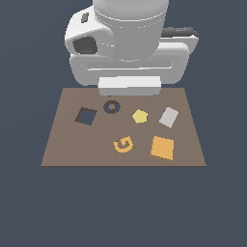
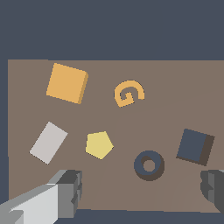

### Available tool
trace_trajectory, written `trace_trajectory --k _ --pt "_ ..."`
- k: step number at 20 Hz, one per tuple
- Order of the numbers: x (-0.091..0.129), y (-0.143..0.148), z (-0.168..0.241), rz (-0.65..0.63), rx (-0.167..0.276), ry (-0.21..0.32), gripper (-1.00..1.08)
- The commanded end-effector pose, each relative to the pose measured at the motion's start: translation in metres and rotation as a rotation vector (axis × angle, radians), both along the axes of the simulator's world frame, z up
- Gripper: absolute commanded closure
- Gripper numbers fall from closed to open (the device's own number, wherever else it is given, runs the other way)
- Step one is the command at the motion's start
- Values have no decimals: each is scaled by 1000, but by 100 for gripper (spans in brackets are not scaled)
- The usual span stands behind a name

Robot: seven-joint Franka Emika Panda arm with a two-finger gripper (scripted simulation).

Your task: Insert a designated object into the corresponding slot on a board.

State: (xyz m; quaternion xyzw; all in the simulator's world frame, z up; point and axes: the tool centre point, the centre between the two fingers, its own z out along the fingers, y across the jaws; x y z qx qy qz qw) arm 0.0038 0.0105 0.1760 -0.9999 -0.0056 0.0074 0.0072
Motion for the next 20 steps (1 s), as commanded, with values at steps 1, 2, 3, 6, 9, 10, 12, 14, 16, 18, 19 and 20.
trace_trajectory --k 1,2,3,6,9,10,12,14,16,18,19,20 --pt "0 0 0 0 0 0 -92" --pt "0 0 0 0 0 0 -92" --pt "0 1 -1 -2 0 0 -92" --pt "2 4 -4 -9 -1 0 -92" --pt "6 11 -11 -24 -1 -1 -92" --pt "8 14 -14 -30 -2 -1 -92" --pt "13 20 -21 -46 -3 -2 -92" --pt "18 28 -30 -64 -4 -3 -92" --pt "24 37 -39 -84 -5 -4 -92" --pt "31 46 -50 -106 -6 -5 -92" --pt "35 50 -55 -117 -7 -6 -92" --pt "39 55 -60 -129 -8 -6 -92"
